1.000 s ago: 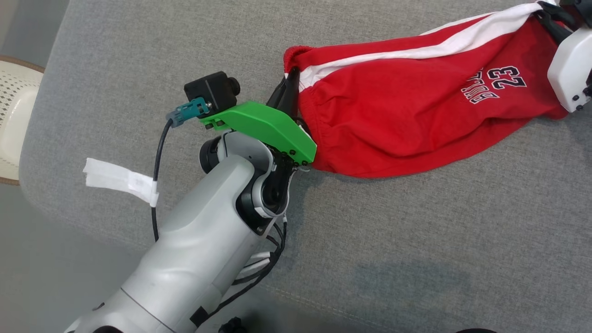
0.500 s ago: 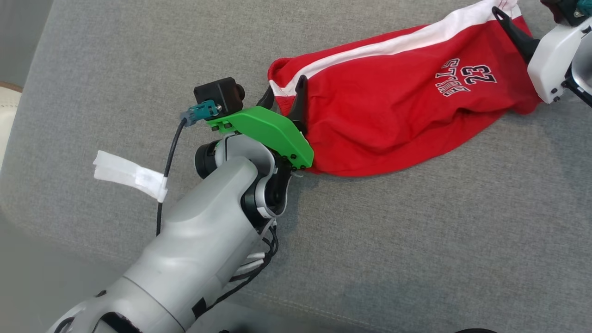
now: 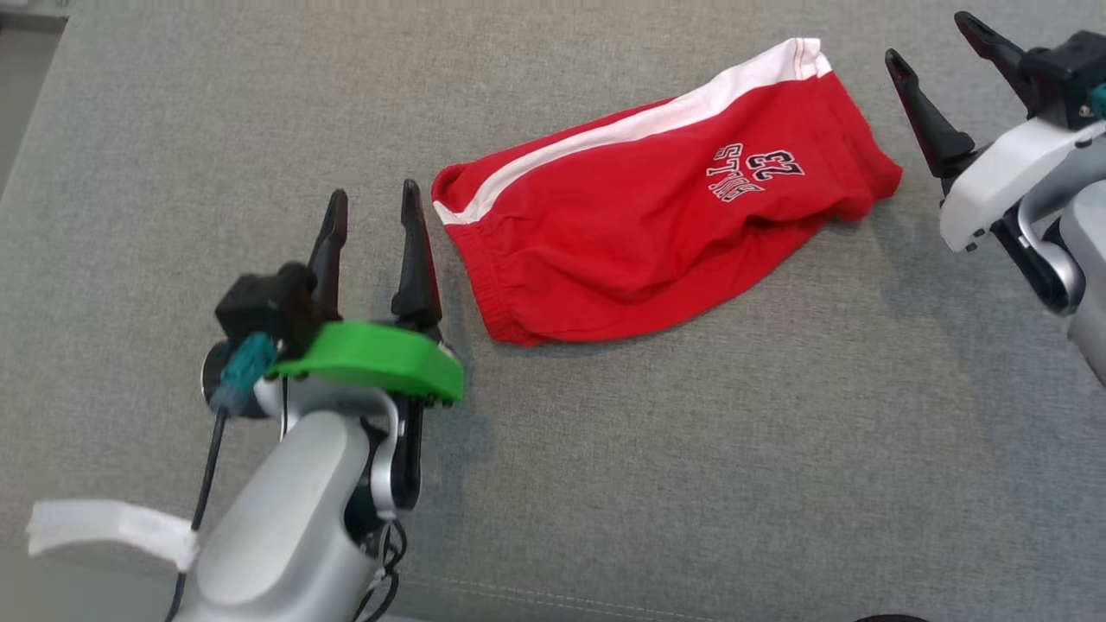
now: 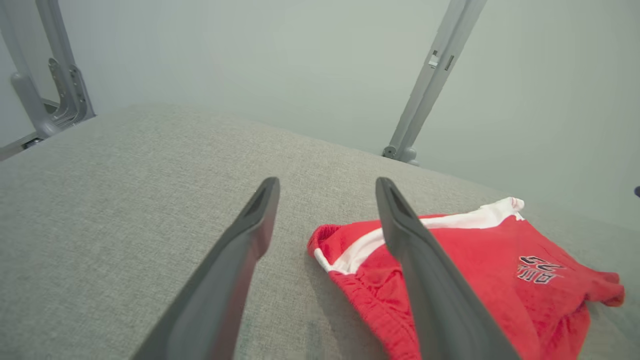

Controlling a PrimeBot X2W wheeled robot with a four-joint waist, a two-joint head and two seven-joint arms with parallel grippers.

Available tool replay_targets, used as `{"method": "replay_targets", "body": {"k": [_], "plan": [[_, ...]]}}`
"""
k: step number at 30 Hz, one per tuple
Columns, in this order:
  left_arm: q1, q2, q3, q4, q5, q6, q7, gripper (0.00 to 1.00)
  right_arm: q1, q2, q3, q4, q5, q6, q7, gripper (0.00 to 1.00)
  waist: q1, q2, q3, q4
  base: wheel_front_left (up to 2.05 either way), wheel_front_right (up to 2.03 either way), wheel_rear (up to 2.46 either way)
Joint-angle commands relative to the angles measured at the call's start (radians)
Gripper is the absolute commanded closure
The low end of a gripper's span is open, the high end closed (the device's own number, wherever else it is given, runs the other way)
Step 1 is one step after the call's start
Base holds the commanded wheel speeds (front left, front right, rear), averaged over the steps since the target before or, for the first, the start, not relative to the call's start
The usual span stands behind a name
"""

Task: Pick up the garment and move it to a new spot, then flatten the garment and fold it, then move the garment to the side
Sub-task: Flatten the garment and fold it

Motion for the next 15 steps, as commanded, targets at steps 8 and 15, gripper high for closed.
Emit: {"method": "replay_targets", "body": {"k": [8, 15], "plan": [[0.295, 0.026, 0.125, -0.062, 0.217, -0.103, -0.002, 0.0, 0.443, 0.196, -0.478, -0.195, -0.266, -0.002, -0.002, 0.0, 0.0, 0.0, -0.12, -0.07, 0.0, 0.0, 0.0], [0.412, -0.032, 0.227, -0.1, 0.355, -0.194, -0.002, 0.0, 0.543, 0.264, -0.553, -0.181, -0.34, -0.002, -0.002, 0.0, 0.0, 0.0, -0.147, -0.054, 0.0, 0.0, 0.0]]}}
